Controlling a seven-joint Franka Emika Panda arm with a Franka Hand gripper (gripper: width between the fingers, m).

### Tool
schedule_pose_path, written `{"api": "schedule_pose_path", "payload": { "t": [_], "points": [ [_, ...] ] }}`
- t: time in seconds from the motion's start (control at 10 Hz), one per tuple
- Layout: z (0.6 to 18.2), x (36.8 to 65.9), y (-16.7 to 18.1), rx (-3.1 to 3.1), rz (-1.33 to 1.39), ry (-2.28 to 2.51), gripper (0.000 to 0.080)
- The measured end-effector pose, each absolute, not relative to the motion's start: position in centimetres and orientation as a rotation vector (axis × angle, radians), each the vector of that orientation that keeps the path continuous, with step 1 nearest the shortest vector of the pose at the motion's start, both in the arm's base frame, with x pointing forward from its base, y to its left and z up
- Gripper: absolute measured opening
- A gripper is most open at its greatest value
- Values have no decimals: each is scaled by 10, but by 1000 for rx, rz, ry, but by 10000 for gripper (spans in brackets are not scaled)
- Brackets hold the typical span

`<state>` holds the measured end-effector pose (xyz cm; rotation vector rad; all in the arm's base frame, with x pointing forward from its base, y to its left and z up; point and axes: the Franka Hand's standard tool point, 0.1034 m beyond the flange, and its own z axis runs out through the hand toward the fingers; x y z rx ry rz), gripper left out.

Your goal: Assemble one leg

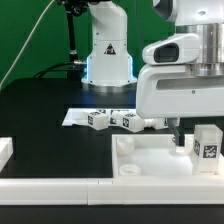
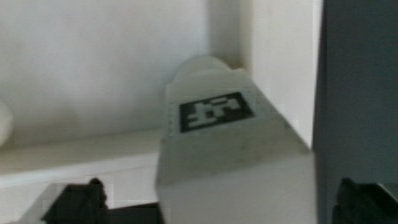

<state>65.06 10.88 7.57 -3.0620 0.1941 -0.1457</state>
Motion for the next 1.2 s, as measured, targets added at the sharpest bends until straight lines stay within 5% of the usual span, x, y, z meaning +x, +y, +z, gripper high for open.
{"api": "schedule_pose_path", "payload": {
  "t": [0.1,0.2,0.3,1.2],
  "points": [
    [76,651,109,-3056,-144,234,553],
    [76,650,110,-3043,-140,325,370],
    [76,651,108,-3033,-137,402,286],
    [73,642,99,-2248,-5,2013,287]
  ]
}}
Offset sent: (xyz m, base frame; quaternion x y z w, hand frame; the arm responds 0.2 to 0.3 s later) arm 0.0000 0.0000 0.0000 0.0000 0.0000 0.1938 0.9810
